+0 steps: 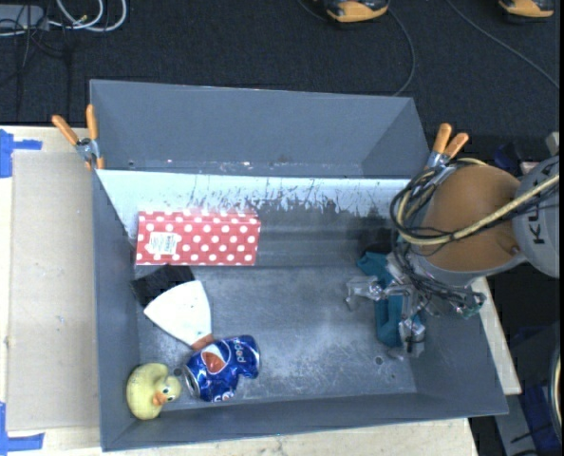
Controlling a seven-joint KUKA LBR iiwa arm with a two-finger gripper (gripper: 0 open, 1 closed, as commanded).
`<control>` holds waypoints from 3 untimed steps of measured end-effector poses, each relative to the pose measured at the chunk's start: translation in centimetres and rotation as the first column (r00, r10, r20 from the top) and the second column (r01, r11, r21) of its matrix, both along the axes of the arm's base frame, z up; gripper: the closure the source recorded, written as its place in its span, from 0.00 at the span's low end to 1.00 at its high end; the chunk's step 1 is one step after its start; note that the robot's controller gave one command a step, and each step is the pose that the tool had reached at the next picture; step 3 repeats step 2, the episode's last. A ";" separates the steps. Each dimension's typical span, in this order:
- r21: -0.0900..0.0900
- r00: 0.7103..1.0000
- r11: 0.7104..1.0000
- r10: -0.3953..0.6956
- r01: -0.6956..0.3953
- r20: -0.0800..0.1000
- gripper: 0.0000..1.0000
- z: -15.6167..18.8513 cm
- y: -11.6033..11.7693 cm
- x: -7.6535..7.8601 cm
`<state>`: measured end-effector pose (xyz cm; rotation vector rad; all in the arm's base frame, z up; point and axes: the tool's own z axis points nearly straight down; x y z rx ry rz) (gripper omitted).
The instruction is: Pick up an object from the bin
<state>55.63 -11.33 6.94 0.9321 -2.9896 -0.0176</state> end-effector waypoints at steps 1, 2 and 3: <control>0.012 0.980 0.980 0.201 -0.201 -0.015 0.00 2.4 -1.7 0.5; 0.009 0.964 0.964 0.264 -0.264 -0.008 0.00 3.6 -2.5 0.7; 0.009 0.964 0.964 0.264 -0.264 -0.008 0.00 3.6 -2.5 0.7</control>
Offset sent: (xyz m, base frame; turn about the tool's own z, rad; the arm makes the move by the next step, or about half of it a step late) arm 0.0075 -0.0397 0.0006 0.0836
